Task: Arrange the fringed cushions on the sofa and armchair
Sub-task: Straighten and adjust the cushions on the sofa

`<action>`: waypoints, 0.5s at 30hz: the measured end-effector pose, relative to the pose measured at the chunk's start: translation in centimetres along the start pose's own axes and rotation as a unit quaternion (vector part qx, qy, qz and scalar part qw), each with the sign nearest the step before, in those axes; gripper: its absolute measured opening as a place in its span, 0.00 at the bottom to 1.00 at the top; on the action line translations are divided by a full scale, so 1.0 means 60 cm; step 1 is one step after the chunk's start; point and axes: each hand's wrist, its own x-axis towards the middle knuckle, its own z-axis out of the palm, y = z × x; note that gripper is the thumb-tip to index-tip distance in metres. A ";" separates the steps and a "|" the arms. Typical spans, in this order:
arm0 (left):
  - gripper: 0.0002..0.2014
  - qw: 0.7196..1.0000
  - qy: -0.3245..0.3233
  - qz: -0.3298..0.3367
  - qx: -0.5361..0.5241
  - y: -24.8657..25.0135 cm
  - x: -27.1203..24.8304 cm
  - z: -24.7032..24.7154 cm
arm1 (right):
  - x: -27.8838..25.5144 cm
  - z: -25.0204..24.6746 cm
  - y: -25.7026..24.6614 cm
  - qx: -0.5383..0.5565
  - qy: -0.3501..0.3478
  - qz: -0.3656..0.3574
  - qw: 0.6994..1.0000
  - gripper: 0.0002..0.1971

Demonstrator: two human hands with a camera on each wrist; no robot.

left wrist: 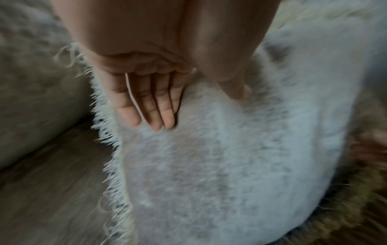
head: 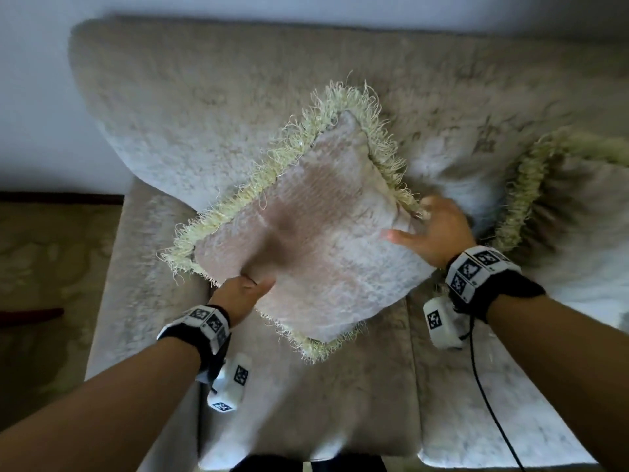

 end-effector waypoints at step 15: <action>0.28 0.966 -0.018 0.228 0.118 0.293 -0.173 0.003 | -0.306 -0.213 0.100 -0.060 -0.008 0.167 0.984 0.27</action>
